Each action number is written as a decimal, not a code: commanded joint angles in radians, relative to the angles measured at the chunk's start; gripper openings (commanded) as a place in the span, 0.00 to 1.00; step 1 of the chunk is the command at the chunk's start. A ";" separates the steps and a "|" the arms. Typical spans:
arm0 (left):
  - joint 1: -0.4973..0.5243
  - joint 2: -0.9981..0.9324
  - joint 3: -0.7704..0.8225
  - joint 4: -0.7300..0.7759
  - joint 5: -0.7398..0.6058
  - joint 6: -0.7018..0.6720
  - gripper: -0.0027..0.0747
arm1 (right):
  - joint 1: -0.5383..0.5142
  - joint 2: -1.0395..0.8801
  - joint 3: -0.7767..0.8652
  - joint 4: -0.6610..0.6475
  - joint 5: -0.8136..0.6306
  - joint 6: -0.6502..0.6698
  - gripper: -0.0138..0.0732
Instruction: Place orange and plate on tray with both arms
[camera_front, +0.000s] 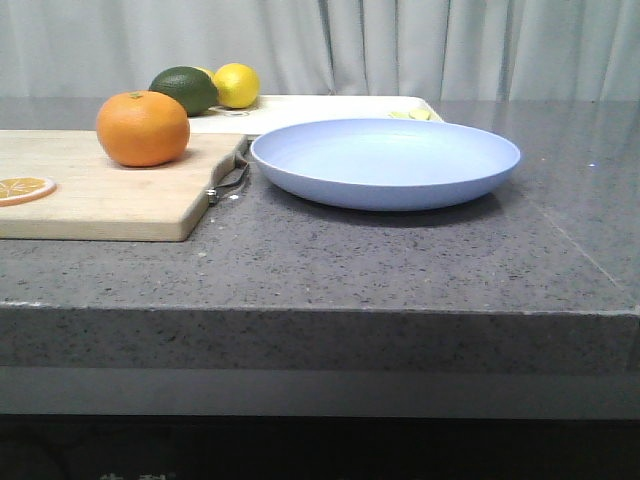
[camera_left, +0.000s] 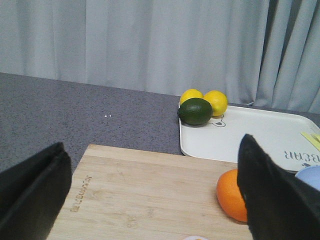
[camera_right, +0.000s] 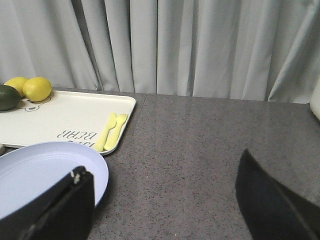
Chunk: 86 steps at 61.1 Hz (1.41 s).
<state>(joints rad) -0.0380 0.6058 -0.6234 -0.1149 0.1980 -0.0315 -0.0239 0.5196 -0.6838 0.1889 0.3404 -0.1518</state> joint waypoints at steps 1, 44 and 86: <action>-0.016 0.071 -0.082 -0.024 -0.029 -0.009 0.83 | -0.003 0.014 -0.036 -0.007 -0.076 -0.002 0.84; -0.319 0.949 -0.873 0.035 0.510 -0.009 0.83 | -0.003 0.014 -0.034 0.010 -0.075 -0.001 0.84; -0.328 1.202 -1.091 0.040 0.737 -0.011 0.83 | -0.003 0.014 -0.034 0.011 -0.075 -0.001 0.84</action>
<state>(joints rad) -0.3588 1.8525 -1.6821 -0.0701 0.9690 -0.0338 -0.0239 0.5237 -0.6838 0.1926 0.3404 -0.1518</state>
